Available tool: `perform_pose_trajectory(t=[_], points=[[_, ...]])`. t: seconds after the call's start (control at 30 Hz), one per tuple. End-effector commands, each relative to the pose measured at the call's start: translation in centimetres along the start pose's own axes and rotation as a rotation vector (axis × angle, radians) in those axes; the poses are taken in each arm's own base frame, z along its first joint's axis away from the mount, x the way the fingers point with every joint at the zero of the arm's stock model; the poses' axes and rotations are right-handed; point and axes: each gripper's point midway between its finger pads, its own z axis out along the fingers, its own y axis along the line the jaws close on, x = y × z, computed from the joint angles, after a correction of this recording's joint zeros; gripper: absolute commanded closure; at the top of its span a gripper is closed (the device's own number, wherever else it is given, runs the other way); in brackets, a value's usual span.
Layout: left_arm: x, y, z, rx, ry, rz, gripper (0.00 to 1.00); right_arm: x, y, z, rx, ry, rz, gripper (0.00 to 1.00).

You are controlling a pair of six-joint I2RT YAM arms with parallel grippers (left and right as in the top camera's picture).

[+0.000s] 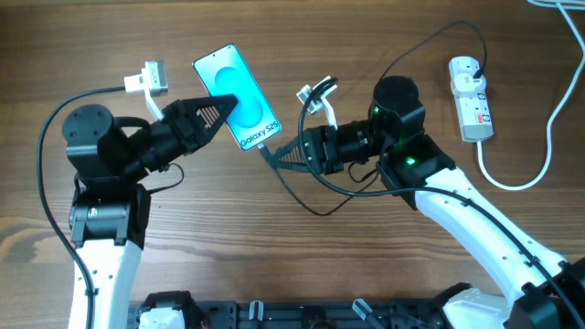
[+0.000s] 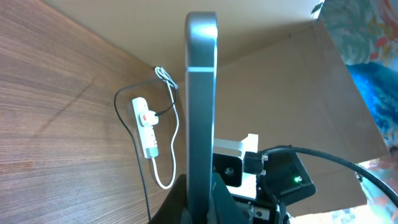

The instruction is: Plug charger to phone and switch on socket

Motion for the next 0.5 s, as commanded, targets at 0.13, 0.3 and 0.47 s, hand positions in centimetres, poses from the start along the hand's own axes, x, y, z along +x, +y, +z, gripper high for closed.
perform_pose_trajectory(t=[0.13, 0.3, 0.47], points=[[0.25, -1.68, -0.44, 0.059, 0.031, 0.052, 0.96, -0.44, 0.63, -0.73, -0.007, -0.004, -0.017, 0.96], [0.26, -1.66, -0.43, 0.058, 0.033, 0.007, 0.96, -0.39, 0.55, -0.73, -0.006, -0.004, -0.003, 0.96], [0.26, -1.65, -0.43, 0.057, 0.033, 0.008, 0.96, 0.22, 0.97, -0.74, -0.030, 0.032, -0.003, 0.96]])
